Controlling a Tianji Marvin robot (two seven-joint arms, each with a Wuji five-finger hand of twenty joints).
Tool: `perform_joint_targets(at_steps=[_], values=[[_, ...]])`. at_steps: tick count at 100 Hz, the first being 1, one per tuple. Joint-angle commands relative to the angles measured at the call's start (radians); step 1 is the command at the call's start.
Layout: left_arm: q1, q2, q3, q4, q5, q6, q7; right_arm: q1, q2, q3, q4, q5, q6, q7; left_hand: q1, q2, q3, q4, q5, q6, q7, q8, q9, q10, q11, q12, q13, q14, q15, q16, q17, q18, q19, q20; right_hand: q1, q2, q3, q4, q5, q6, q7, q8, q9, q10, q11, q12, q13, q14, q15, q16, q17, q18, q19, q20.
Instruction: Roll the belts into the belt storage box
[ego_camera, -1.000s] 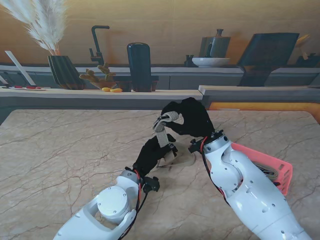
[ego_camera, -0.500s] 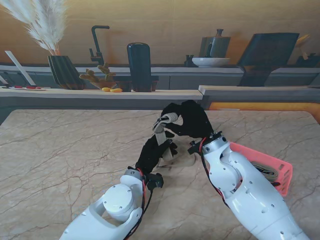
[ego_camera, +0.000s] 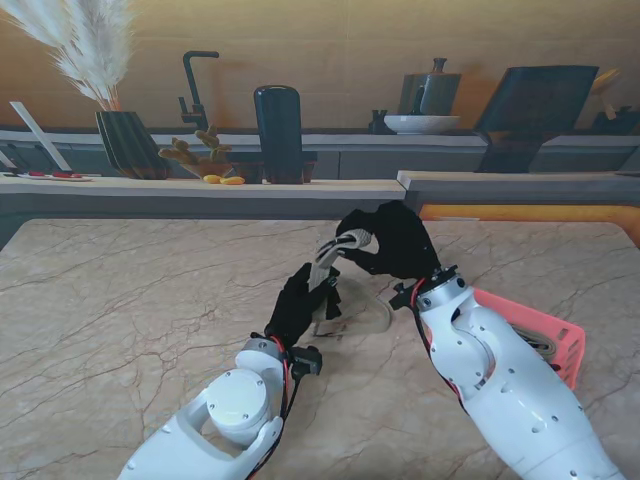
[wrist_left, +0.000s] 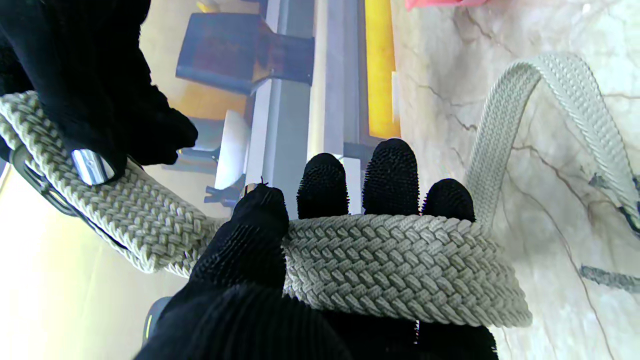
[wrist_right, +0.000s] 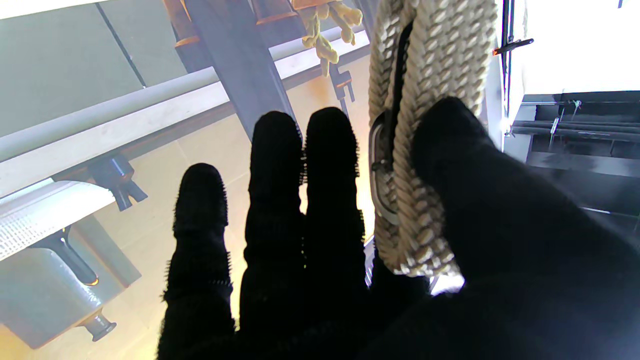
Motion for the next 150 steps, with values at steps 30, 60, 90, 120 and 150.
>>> perform_joint_targets(at_steps=[30, 60, 90, 120, 150], values=[[0.006, -0.029, 0.025, 0.01, -0.072, -0.054, 0.029, 0.052, 0.002, -0.073, 0.076, -0.064, 0.011, -0.072, 0.054, 0.042, -0.108, 0.017, 0.001, -0.024, -0.033, -0.092, -0.053, 0.001, -0.294, -0.34, -0.059, -0.028, -0.176, -0.114, -0.024, -0.035, -0.03, -0.005, 0.037, 0.113, 0.046, 0.032, 0.031, -0.137, 0.16, 0.024, -0.011, 0.0, 0.026, -0.004, -0.034, -0.037, -0.002, -0.009, -0.021, -0.004, 0.017, -0.012], [0.006, -0.039, 0.04, 0.023, -0.079, -0.129, 0.055, 0.1, -0.002, -0.143, 0.149, -0.074, 0.03, -0.104, -0.634, -0.329, 0.447, -0.005, -0.085, 0.028, -0.243, -0.136, -0.214, -0.015, -0.395, -0.477, -0.193, -0.104, -0.382, -0.244, -0.027, -0.078, -0.112, -0.052, 0.039, 0.115, 0.044, 0.035, 0.027, -0.134, 0.162, 0.022, -0.015, 0.002, 0.033, -0.007, -0.037, -0.034, 0.005, -0.01, -0.029, 0.006, 0.02, -0.016], [-0.003, -0.058, 0.045, 0.034, -0.074, -0.182, 0.113, 0.122, -0.017, -0.208, 0.202, -0.036, 0.045, -0.114, -0.873, -0.432, 0.577, -0.052, -0.22, 0.041, -0.301, -0.166, -0.35, -0.032, -0.422, -0.491, -0.29, -0.142, -0.477, -0.273, -0.043, -0.117, -0.205, -0.099, 0.042, 0.111, 0.047, 0.037, 0.03, -0.125, 0.165, 0.017, -0.017, 0.009, 0.041, -0.013, -0.041, -0.027, 0.015, -0.012, -0.041, 0.021, 0.024, -0.023], [-0.013, -0.076, 0.045, 0.03, -0.081, -0.216, 0.17, 0.161, -0.039, -0.296, 0.274, 0.017, 0.043, -0.112, -0.969, -0.481, 0.717, -0.101, -0.271, 0.044, -0.351, -0.223, -0.419, -0.033, -0.409, -0.502, -0.318, -0.162, -0.496, -0.291, -0.013, -0.177, -0.251, -0.125, 0.043, 0.103, 0.055, 0.04, 0.035, -0.108, 0.165, 0.008, -0.013, 0.021, 0.048, -0.021, -0.042, -0.016, 0.026, -0.014, -0.051, 0.038, 0.033, -0.03], [-0.041, -0.09, 0.052, 0.062, -0.02, -0.199, 0.214, 0.174, -0.054, -0.347, 0.3, 0.049, 0.04, -0.101, -0.663, -0.487, 0.727, -0.043, -0.265, 0.031, -0.476, -0.292, -0.455, -0.031, -0.378, -0.498, -0.315, -0.193, -0.487, -0.35, 0.094, -0.284, -0.368, -0.212, 0.046, 0.088, 0.064, 0.042, 0.047, -0.086, 0.162, -0.006, -0.004, 0.033, 0.05, -0.032, -0.039, 0.001, 0.039, -0.015, -0.059, 0.058, 0.047, -0.037]])
